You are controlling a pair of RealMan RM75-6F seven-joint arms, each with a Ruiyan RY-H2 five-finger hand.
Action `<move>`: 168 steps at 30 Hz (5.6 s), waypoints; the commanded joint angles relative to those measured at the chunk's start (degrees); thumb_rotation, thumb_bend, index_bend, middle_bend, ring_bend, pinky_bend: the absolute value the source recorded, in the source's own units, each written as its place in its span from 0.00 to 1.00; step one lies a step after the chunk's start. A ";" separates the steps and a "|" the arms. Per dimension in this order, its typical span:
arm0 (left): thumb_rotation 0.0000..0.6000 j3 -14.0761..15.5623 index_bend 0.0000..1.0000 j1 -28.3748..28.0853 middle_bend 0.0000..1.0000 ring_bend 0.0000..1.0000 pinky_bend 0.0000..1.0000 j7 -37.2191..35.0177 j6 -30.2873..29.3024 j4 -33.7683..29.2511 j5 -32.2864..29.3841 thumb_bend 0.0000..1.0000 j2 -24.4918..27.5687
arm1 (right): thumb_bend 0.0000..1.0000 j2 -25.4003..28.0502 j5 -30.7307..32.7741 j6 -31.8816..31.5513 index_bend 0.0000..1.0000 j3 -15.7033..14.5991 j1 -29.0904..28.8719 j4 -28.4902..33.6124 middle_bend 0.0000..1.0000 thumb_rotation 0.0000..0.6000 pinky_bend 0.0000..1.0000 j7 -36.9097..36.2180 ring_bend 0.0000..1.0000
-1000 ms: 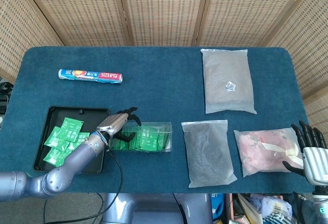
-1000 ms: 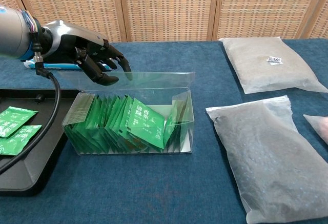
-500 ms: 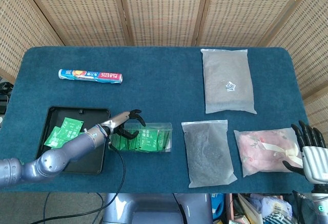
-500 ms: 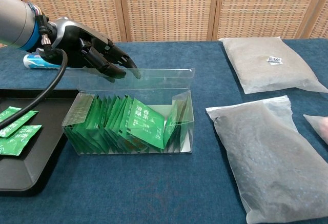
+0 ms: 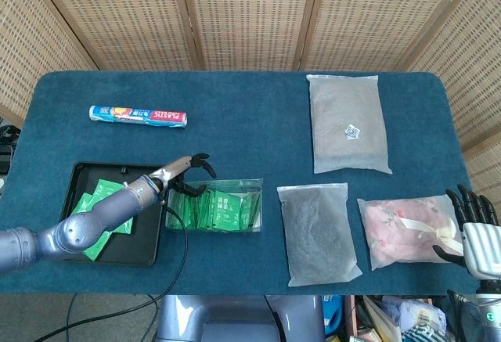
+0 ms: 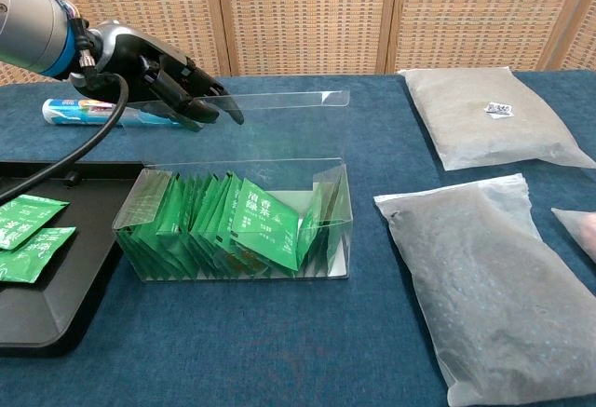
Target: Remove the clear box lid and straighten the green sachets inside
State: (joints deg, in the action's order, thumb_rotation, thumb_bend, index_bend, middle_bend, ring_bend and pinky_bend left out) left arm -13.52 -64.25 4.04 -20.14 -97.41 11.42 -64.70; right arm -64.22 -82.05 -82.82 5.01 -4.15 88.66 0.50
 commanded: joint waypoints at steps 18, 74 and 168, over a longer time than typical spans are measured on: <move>1.00 5.17 0.00 -2.12 0.00 0.00 0.00 -3.14 -10.20 0.19 5.83 0.53 -1.06 | 0.00 0.12 0.12 0.12 0.00 -0.03 0.02 -0.13 0.00 1.00 0.00 -0.50 0.00; 1.00 7.86 0.00 0.85 0.00 0.00 0.00 -10.91 -12.64 3.47 13.45 0.63 0.21 | 0.00 -0.26 -0.12 0.39 0.00 -0.41 -0.11 -0.15 0.00 1.00 0.00 0.14 0.00; 1.00 14.55 0.33 13.24 0.00 0.00 0.00 11.57 -33.10 18.07 78.70 0.36 -14.42 | 0.00 0.17 4.52 1.64 0.00 1.57 0.21 -1.57 0.00 1.00 0.00 -2.01 0.00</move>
State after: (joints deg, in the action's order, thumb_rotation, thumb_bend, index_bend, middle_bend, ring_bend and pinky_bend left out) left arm 1.20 -50.93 15.43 -53.45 -79.36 90.28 -78.98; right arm -64.07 -77.59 -81.21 6.55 -3.96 87.12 -1.45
